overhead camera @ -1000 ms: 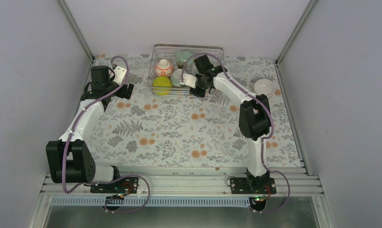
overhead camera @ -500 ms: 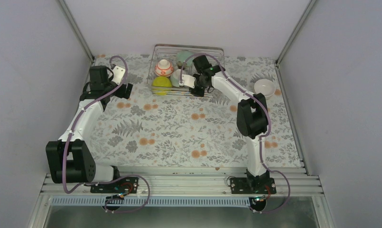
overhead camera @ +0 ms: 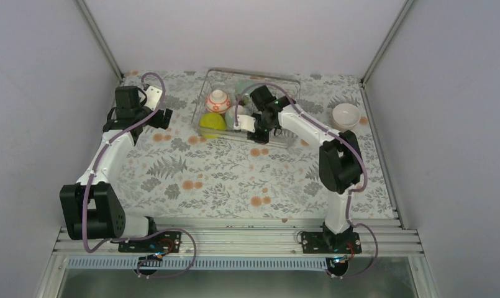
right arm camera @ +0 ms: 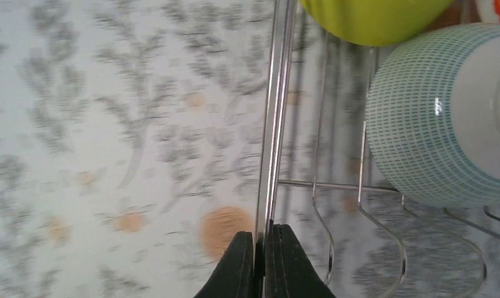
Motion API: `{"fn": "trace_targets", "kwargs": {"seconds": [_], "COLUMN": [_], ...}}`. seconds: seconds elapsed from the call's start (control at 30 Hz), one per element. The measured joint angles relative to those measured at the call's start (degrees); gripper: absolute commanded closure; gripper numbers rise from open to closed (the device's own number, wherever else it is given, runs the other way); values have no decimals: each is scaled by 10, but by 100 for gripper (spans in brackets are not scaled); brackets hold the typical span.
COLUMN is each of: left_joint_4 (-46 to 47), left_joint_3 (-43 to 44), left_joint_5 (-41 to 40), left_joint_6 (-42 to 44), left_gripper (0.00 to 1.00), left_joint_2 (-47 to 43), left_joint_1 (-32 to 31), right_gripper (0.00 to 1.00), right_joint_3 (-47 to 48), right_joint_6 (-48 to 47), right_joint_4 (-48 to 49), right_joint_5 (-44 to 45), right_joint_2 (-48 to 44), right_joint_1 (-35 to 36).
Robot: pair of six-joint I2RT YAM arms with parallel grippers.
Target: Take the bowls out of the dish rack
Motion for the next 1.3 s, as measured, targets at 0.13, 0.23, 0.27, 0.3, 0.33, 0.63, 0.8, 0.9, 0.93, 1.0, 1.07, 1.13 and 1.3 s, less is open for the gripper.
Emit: {"fn": "trace_targets", "kwargs": {"seconds": [0.13, 0.23, 0.27, 0.3, 0.33, 0.63, 0.8, 0.9, 0.93, 1.0, 1.07, 1.13, 1.3], "left_joint_4": [0, 0, 0, 0, 0, 0, -1, -3, -4, -4, -5, -5, -4], "left_joint_3": [0, 0, 0, 0, 0, 0, 0, 0, 0, 0, 0, 0, -7], "left_joint_5": [7, 12, 13, 15, 17, 26, 30, 31, 31, 31, 31, 31, 30], "left_joint_6": [-2, -4, -5, -5, -5, -9, -9, -9, -9, -9, -9, -9, -8], "left_gripper": [0, 0, 0, 0, 0, 0, 0, 0, 0, 0, 0, 0, 0], "left_joint_2": [1, 3, 4, 5, 5, 6, 6, 6, 5, 4, 3, -3, -24], "left_joint_1": [0, 0, 0, 0, 0, 0, 0, 0, 0, 0, 0, 0, 0], "right_gripper": [96, 96, 95, 85, 74, 44, 39, 38, 38, 38, 37, 37, 37], "right_joint_3": [-72, -120, -130, -142, -152, -137, -61, -25, -8, 18, 37, 47, 56], "right_joint_6": [18, 33, 37, 42, 46, 76, 97, 109, 113, 120, 126, 132, 138], "right_joint_4": [-13, -18, -22, -25, -27, -58, -53, -37, -33, -25, -12, -9, -3], "right_joint_5": [-9, -13, -14, -14, -14, -41, -51, -40, -36, -28, -22, -14, 1], "right_joint_2": [-57, -96, -106, -115, -124, -166, -165, -146, -129, -92, -44, 0, 47], "right_joint_1": [30, 52, 58, 64, 70, 87, 86, 86, 86, 85, 84, 81, 74]}}
